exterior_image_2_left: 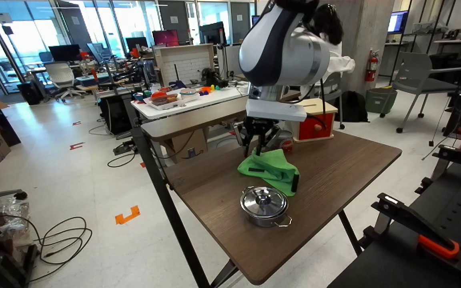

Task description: Unfold the towel on the table

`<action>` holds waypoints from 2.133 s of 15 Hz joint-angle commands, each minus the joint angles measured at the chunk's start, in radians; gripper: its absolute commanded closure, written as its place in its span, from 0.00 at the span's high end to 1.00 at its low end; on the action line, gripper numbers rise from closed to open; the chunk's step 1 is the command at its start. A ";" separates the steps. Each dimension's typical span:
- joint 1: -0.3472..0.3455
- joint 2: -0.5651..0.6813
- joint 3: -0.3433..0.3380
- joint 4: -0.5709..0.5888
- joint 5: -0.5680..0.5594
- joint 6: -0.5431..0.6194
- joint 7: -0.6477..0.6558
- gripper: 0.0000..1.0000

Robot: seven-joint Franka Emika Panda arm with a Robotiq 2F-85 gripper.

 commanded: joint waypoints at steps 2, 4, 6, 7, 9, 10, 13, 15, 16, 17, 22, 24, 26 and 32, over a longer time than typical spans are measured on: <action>0.020 0.015 -0.033 0.026 -0.044 -0.030 0.018 0.00; 0.017 -0.006 -0.034 0.005 -0.053 -0.046 0.017 0.00; 0.019 -0.037 -0.035 -0.030 -0.058 -0.056 0.015 0.00; 0.019 -0.056 -0.035 -0.053 -0.062 -0.054 0.009 0.00; 0.016 -0.097 -0.031 -0.101 -0.073 -0.053 -0.003 0.00; 0.013 -0.120 -0.027 -0.125 -0.076 -0.064 -0.007 0.00; 0.007 -0.212 -0.025 -0.221 -0.090 -0.053 -0.022 0.00; 0.000 -0.272 -0.028 -0.280 -0.096 -0.046 -0.035 0.00; -0.002 -0.297 -0.032 -0.302 -0.099 -0.048 -0.039 0.00; -0.008 -0.319 -0.037 -0.322 -0.101 -0.057 -0.042 0.00; -0.028 -0.373 -0.092 -0.385 -0.131 -0.059 -0.028 0.00; -0.033 -0.375 -0.126 -0.403 -0.156 -0.058 -0.017 0.00; -0.036 -0.365 -0.161 -0.413 -0.178 -0.056 -0.007 0.00; -0.049 -0.303 -0.238 -0.423 -0.236 -0.067 0.010 0.00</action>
